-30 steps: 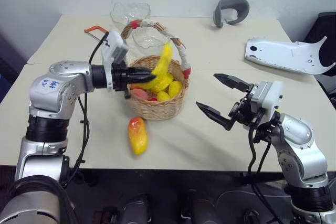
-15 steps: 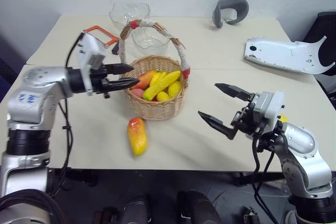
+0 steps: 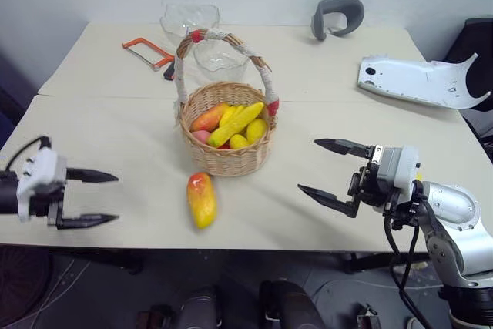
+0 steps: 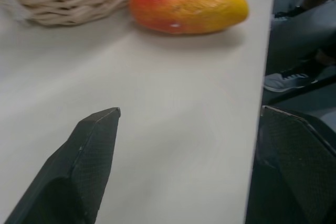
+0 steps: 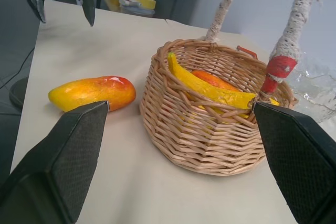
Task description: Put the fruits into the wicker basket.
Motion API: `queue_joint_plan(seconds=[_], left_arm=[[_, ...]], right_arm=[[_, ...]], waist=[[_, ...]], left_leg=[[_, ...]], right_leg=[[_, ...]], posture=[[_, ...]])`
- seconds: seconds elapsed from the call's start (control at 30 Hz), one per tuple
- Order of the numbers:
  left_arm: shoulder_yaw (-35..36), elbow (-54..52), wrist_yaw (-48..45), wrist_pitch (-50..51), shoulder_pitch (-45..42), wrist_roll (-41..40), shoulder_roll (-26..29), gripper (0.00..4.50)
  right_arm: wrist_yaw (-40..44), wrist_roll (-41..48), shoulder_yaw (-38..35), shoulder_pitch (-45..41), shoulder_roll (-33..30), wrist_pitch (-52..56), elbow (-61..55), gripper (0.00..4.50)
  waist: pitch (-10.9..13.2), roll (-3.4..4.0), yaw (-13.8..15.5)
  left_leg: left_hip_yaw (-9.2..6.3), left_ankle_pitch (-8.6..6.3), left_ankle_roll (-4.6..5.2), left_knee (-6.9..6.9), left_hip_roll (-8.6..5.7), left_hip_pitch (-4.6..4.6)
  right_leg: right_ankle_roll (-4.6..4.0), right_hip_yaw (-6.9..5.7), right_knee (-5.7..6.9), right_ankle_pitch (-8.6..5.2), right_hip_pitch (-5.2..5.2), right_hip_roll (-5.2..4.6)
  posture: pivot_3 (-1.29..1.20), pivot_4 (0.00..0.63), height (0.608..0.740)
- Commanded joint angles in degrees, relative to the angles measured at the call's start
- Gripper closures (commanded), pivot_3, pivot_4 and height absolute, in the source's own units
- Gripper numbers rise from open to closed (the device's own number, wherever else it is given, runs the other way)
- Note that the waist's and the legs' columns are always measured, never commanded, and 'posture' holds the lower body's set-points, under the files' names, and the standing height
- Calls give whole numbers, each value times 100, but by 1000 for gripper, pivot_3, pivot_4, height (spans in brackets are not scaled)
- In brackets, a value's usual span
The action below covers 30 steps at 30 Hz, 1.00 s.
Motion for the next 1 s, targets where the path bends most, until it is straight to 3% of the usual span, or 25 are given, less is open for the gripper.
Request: queue_joint_plan(seconds=[0.03, 0.1, 0.2, 0.4, 0.47, 0.67, 0.87, 1.0], left_arm=[[124, -1179, 506, 1346, 70, -726, 82, 43], [6, -1819, 1357, 3067, -82, -1240, 211, 43], [-266, -2603, 2820, 4985, -418, -1376, 193, 43], [-1, -3487, 5058, 8254, -1771, -1744, -1364, 43], [105, -3527, 5535, 8587, -1875, -1963, -1830, 43], [-98, -3540, 6498, 8631, -1600, -2277, -2079, 43], [-245, -3462, 7123, 8631, -1652, -2430, -2882, 43], [-208, -3439, 7376, 8631, -1603, -2479, -3133, 860]], right_arm=[[47, 40, -112, 26, -88, -87, -77, 0], [25, 35, -119, 27, -96, -58, -100, 0], [-76, 44, -125, 31, -85, 12, -178, 0], [-325, 56, -56, -2, -30, 165, -367, 0], [-376, 60, -27, -17, -10, 184, -396, 0], [-512, 56, 22, -111, 0, 244, -473, 0], [-614, 45, 59, -146, 32, 251, -513, 0], [-674, 15, 75, -85, 69, 219, -543, 0]], waist=[[0, 0, 18], [0, 1, 21], [1, 3, 27], [1, 1, 35], [1, -2, 30], [0, -4, 30], [-2, -4, 114], [-3, -6, 112]], left_leg=[[-1, 0, 0, 0, 0, -1], [-1, 0, 0, -1, 0, 1], [-5, 1, -1, -1, 0, 2], [-2, 9, -19, 2, -1, 5], [0, 17, -35, 6, -2, 4], [0, 22, -51, 4, -2, 11], [-1, 22, -49, 6, -5, 15], [-2, 21, -47, 7, -8, 16]], right_leg=[[0, 0, 0, 0, 0, 0], [0, 1, 1, 0, 0, 0], [2, 2, 3, 0, 2, 2], [8, 4, 15, 0, 2, 10], [9, 5, 18, 0, 1, 12], [9, 8, 20, 0, 3, 13], [9, 9, 15, 0, 11, 10], [9, 9, 14, 0, 14, 9]], posture=[[0, 150, 740], [0, 150, 740], [0, 150, 740], [0, 150, 740], [0, 150, 740], [0, 150, 740], [0, 150, 740], [0, 150, 740]])
